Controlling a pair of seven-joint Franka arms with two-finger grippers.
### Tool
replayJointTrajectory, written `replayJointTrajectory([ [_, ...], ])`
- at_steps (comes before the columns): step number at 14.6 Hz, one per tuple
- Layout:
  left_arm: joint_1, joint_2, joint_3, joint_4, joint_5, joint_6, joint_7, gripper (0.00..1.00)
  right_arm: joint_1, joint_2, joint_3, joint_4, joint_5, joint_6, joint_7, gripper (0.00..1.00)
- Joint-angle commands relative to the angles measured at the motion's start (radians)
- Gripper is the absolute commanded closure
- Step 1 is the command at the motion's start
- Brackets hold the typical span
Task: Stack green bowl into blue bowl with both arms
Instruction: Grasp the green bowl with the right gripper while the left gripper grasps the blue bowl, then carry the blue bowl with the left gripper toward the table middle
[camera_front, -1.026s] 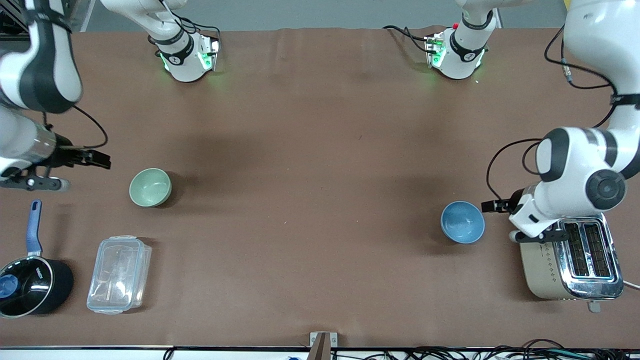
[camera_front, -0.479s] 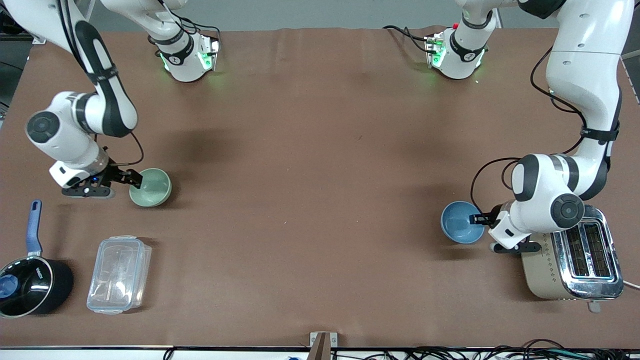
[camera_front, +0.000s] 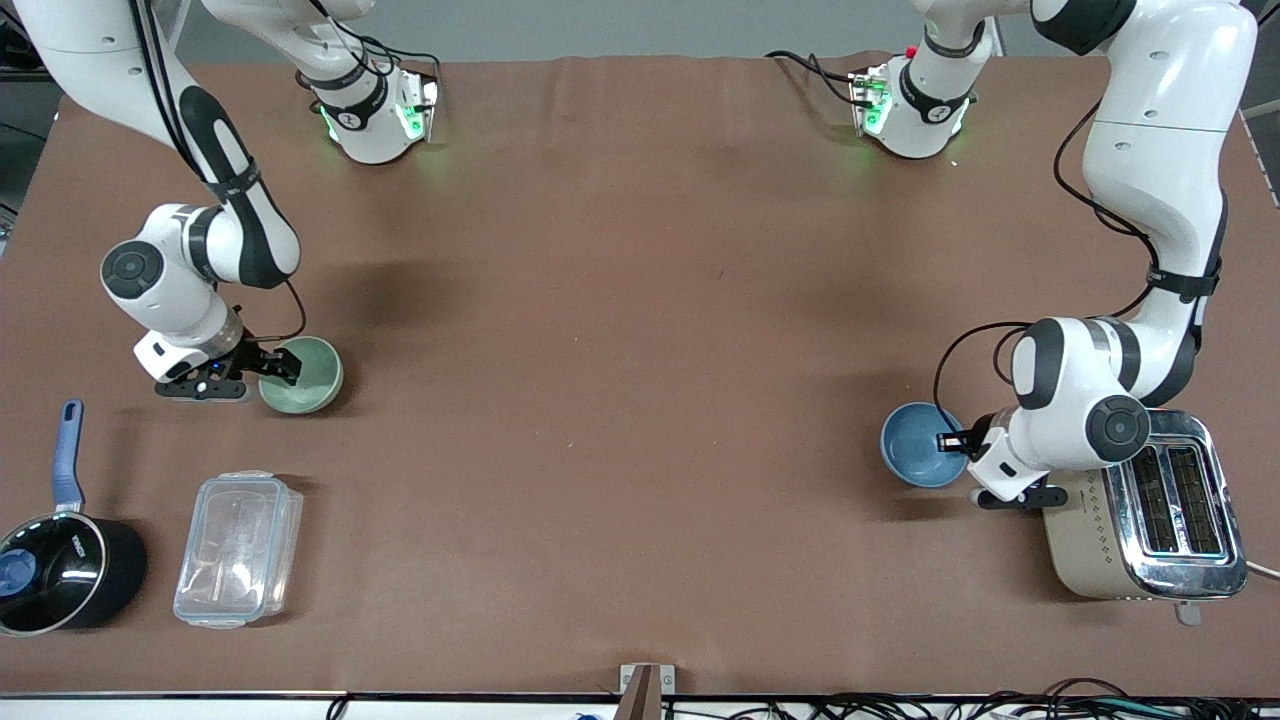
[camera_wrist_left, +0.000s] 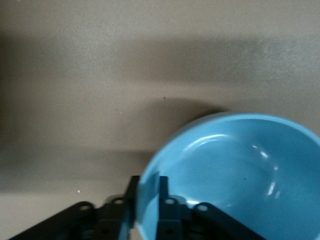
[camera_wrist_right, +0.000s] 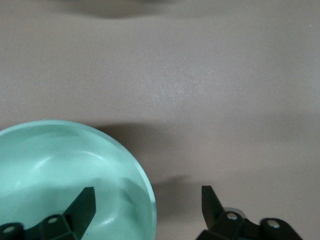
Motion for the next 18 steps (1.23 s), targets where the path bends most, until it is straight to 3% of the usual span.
replayJointTrajectory([
  [1, -0.017, -0.028, -0.035, 0.014, -0.001, -0.008, -0.073, 0.99, -0.017, -0.009, 0.009, -0.027, 0.002, 0.024, 0.003, 0.35],
  [5, -0.03, -0.051, -0.257, 0.034, 0.005, -0.063, -0.321, 1.0, -0.026, -0.015, 0.01, -0.024, 0.008, 0.013, 0.011, 0.95],
  [6, -0.057, -0.044, -0.294, 0.036, 0.012, -0.063, -0.394, 1.0, -0.024, -0.018, 0.01, -0.019, 0.039, -0.011, 0.011, 1.0],
  [8, -0.17, -0.027, -0.299, 0.055, 0.013, -0.058, -0.542, 0.99, -0.023, -0.055, 0.01, 0.037, 0.111, -0.159, 0.005, 1.0],
  [10, -0.302, 0.016, -0.297, 0.088, 0.013, -0.048, -0.673, 0.99, -0.02, -0.077, 0.007, 0.164, 0.162, -0.406, -0.003, 1.0],
  [12, -0.416, 0.062, -0.276, 0.131, 0.013, 0.013, -0.767, 0.99, -0.015, -0.077, 0.006, 0.304, 0.165, -0.602, 0.0, 1.0],
  [15, -0.484, 0.134, -0.274, 0.137, 0.012, 0.164, -0.815, 0.92, 0.011, -0.074, 0.012, 0.497, 0.17, -0.853, 0.077, 1.0],
  [16, -0.494, 0.145, -0.271, 0.138, 0.012, 0.196, -0.825, 0.86, 0.034, -0.074, 0.018, 0.533, 0.17, -0.9, 0.139, 1.0],
  [17, -0.494, 0.145, -0.268, 0.138, 0.013, 0.201, -0.825, 0.71, 0.067, -0.077, 0.027, 0.558, 0.17, -0.928, 0.19, 1.0],
  [18, -0.491, 0.139, -0.268, 0.138, 0.016, 0.201, -0.825, 0.38, 0.084, -0.081, 0.054, 0.571, 0.17, -0.941, 0.221, 1.0],
])
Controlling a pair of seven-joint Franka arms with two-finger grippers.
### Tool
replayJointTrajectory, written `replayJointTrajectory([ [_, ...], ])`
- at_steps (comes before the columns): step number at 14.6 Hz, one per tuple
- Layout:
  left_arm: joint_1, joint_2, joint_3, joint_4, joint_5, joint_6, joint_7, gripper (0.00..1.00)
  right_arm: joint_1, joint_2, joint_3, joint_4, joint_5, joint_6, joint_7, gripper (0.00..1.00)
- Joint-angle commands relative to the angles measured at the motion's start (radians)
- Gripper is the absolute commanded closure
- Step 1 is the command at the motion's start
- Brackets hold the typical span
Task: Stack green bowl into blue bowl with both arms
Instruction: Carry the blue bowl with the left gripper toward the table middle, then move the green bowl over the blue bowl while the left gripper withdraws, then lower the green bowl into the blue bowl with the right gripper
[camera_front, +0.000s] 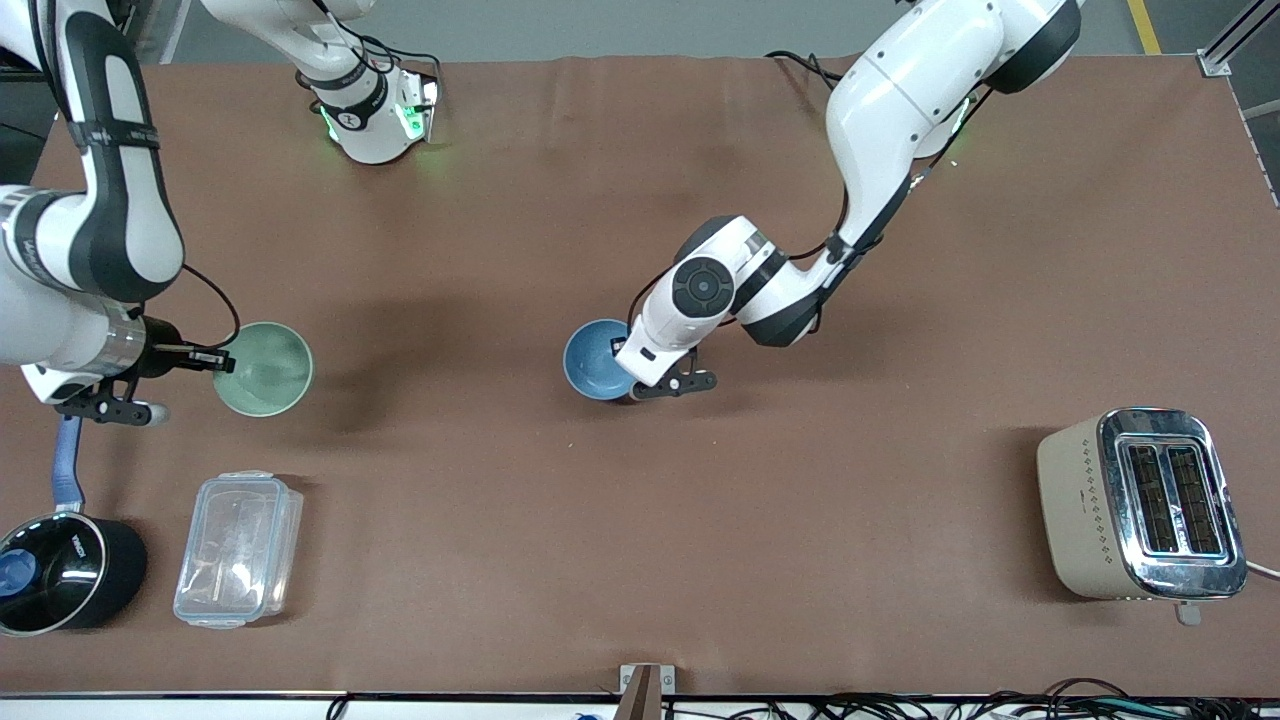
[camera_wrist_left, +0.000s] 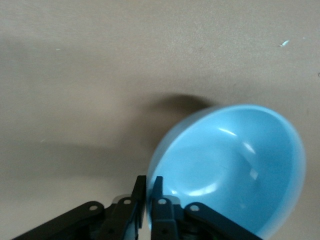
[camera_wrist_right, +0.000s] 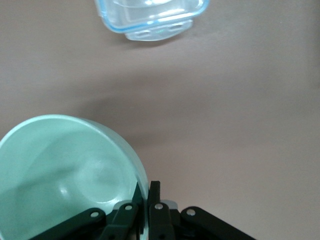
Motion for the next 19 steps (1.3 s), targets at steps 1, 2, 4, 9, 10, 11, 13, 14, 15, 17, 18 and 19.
replayJointTrajectory([
  [1, 0.015, -0.012, 0.009, 0.033, 0.019, -0.003, -0.002, 0.0, 0.05, 0.004, 0.075, 0.053, 0.008, -0.041, 0.145, 1.0],
  [2, 0.03, -0.041, 0.011, 0.036, 0.021, -0.011, -0.002, 0.0, 0.05, 0.001, 0.13, 0.054, 0.007, -0.041, 0.23, 1.0],
  [4, 0.093, -0.11, 0.023, 0.058, 0.028, -0.083, 0.002, 0.0, 0.063, 0.002, 0.231, 0.054, 0.004, -0.026, 0.38, 1.0],
  [9, 0.266, -0.333, 0.043, 0.09, 0.134, -0.379, 0.158, 0.0, 0.14, 0.041, 0.414, 0.056, -0.012, 0.13, 0.809, 1.0],
  [10, 0.309, -0.371, 0.043, 0.092, 0.162, -0.443, 0.221, 0.0, 0.164, 0.062, 0.426, 0.06, -0.015, 0.165, 0.872, 1.0],
  [11, 0.348, -0.414, 0.043, 0.09, 0.166, -0.486, 0.255, 0.0, 0.19, 0.088, 0.437, 0.069, -0.028, 0.193, 0.93, 1.0],
  [13, 0.433, -0.466, 0.034, 0.092, 0.165, -0.548, 0.382, 0.0, 0.252, 0.149, 0.439, 0.105, -0.077, 0.238, 1.051, 1.0],
  [14, 0.469, -0.502, 0.034, 0.092, 0.163, -0.575, 0.483, 0.0, 0.278, 0.182, 0.439, 0.129, -0.1, 0.247, 1.103, 1.0],
  [15, 0.492, -0.532, 0.038, 0.092, 0.159, -0.589, 0.546, 0.0, 0.296, 0.206, 0.439, 0.143, -0.128, 0.249, 1.145, 1.0],
  [17, 0.536, -0.589, 0.038, 0.099, 0.153, -0.626, 0.597, 0.0, 0.326, 0.219, 0.439, 0.136, -0.163, 0.249, 1.177, 0.99],
  [18, 0.55, -0.608, 0.037, 0.112, 0.15, -0.673, 0.613, 0.0, 0.335, 0.22, 0.439, 0.117, -0.166, 0.252, 1.179, 0.99],
  [19, 0.558, -0.62, 0.038, 0.122, 0.145, -0.728, 0.634, 0.0, 0.341, 0.219, 0.439, 0.099, -0.167, 0.264, 1.179, 0.99],
])
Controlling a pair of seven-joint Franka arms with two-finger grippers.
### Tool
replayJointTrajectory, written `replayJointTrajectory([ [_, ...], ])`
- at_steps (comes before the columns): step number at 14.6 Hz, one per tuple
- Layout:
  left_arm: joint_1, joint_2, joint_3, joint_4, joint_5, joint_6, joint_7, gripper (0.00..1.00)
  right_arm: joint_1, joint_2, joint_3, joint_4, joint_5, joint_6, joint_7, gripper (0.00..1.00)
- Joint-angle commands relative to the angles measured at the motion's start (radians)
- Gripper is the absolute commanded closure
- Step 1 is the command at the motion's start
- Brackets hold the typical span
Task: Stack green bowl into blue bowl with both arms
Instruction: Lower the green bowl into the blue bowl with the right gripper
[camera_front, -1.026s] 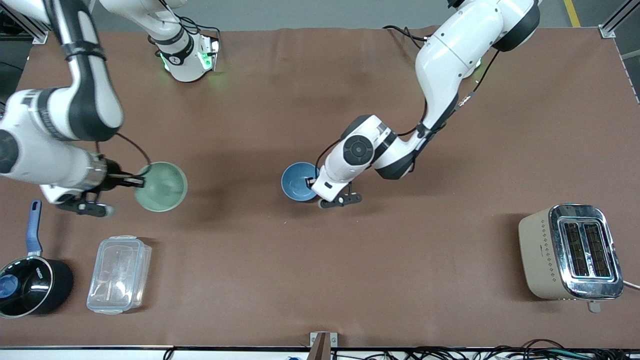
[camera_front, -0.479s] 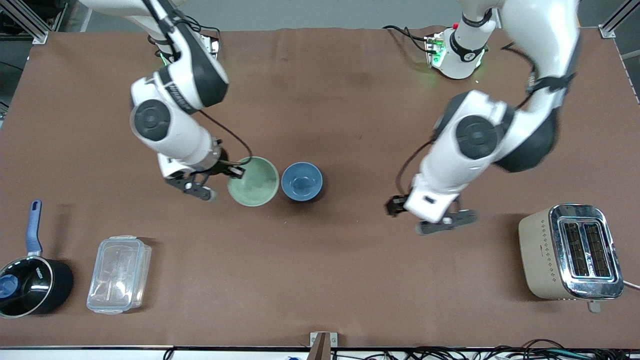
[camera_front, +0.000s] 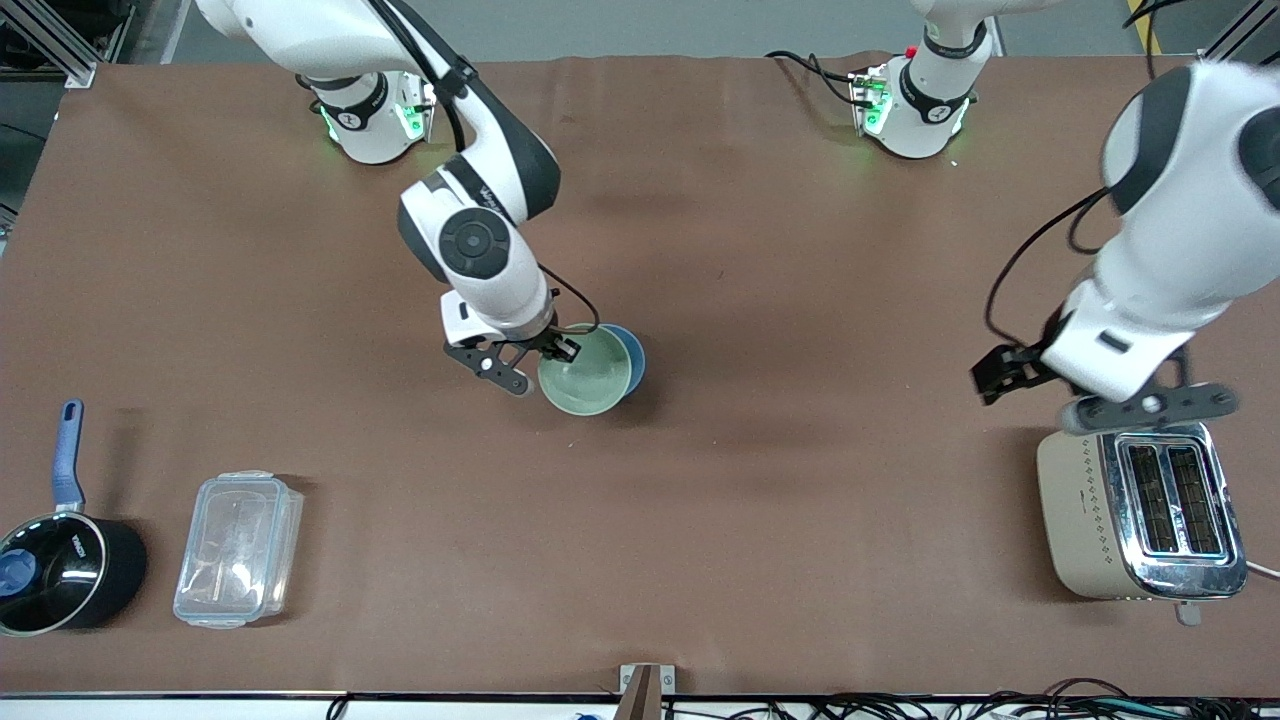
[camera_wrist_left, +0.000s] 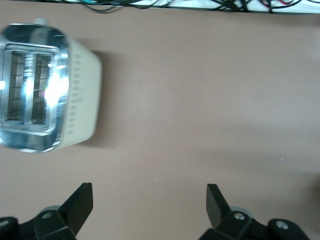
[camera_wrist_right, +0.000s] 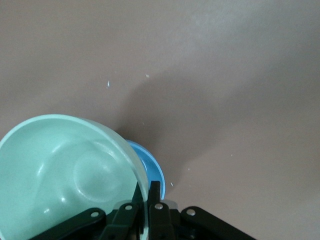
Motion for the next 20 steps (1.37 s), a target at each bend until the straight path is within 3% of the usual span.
replayJointTrajectory([
  [1, 0.01, -0.084, 0.009, 0.003, -0.021, -0.105, 0.083, 0.0, 0.019, 0.002, 0.001, -0.026, -0.025, 0.034, 0.042, 0.99],
  [4, -0.034, -0.2, 0.159, -0.064, -0.171, -0.136, 0.171, 0.0, 0.047, 0.017, 0.001, -0.035, -0.027, 0.063, 0.076, 0.99],
  [6, -0.082, -0.286, 0.251, -0.152, -0.21, -0.142, 0.195, 0.0, 0.047, 0.02, 0.001, -0.038, -0.027, 0.065, 0.076, 0.98],
  [10, -0.081, -0.385, 0.254, -0.279, -0.21, -0.163, 0.269, 0.0, 0.062, 0.023, 0.001, -0.119, -0.028, 0.146, 0.081, 0.98],
  [20, -0.078, -0.339, 0.251, -0.229, -0.213, -0.163, 0.272, 0.0, 0.065, 0.023, 0.001, -0.127, -0.039, 0.17, 0.113, 0.97],
])
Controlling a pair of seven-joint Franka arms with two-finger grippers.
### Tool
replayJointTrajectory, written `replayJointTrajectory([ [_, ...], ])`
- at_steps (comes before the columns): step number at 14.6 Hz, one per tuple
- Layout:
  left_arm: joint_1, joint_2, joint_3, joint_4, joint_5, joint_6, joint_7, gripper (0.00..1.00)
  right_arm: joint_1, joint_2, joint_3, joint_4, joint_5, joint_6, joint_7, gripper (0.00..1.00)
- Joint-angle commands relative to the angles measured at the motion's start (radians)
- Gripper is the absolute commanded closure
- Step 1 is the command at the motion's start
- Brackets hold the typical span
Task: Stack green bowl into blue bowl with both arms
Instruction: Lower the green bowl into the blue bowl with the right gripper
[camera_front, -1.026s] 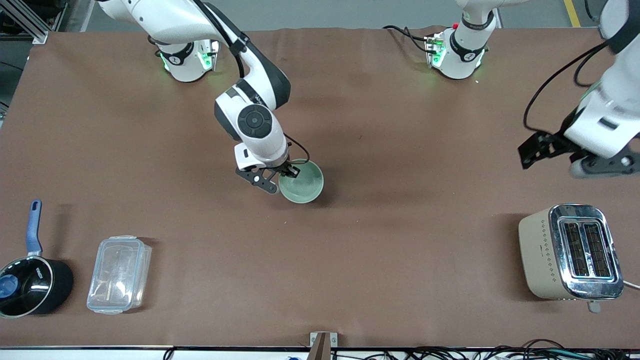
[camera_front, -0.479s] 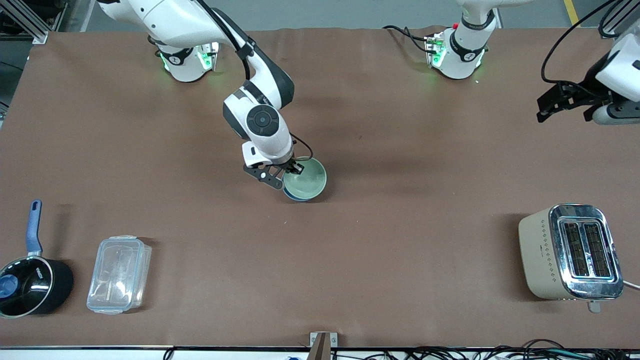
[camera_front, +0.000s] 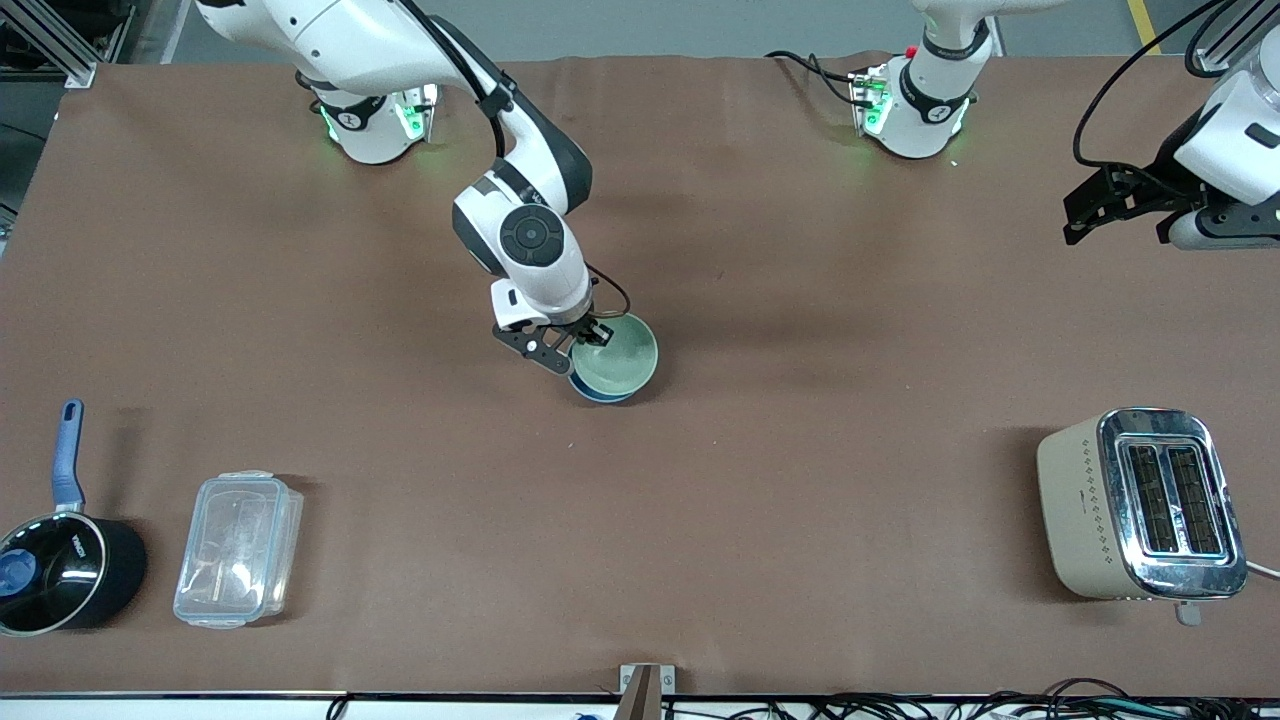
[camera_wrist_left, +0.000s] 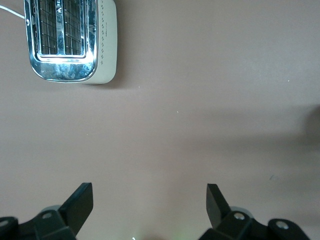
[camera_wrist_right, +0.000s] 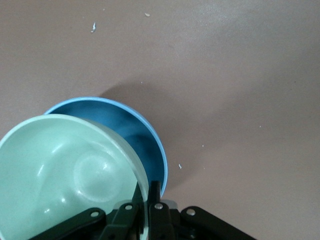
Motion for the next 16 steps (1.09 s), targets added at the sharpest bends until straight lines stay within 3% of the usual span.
replayJointTrajectory([
  [1, 0.004, 0.013, 0.002, 0.024, -0.014, -0.004, 0.008, 0.0, -0.012, -0.015, 0.002, -0.02, -0.043, 0.004, 0.028, 0.97],
  [8, 0.004, 0.005, 0.005, 0.032, -0.014, -0.009, 0.009, 0.0, -0.013, -0.015, 0.0, -0.051, -0.072, 0.014, 0.029, 0.96],
  [12, 0.004, 0.002, 0.01, 0.042, -0.011, -0.009, 0.012, 0.0, -0.009, -0.015, 0.002, -0.051, -0.071, 0.015, 0.029, 0.9],
  [13, 0.006, 0.002, 0.011, 0.045, -0.011, -0.01, 0.009, 0.0, -0.01, -0.015, 0.002, -0.051, -0.071, 0.012, 0.031, 0.84],
  [14, 0.006, 0.002, 0.011, 0.045, -0.011, -0.013, 0.006, 0.0, -0.013, -0.015, 0.002, -0.047, -0.071, 0.006, 0.029, 0.64],
  [15, 0.006, 0.002, 0.011, 0.045, -0.011, -0.015, 0.004, 0.0, -0.016, -0.021, 0.002, -0.039, -0.071, 0.003, 0.029, 0.12],
  [16, 0.004, 0.002, 0.011, 0.045, -0.011, -0.018, 0.001, 0.0, -0.021, -0.043, -0.001, -0.034, -0.072, -0.002, 0.026, 0.0],
])
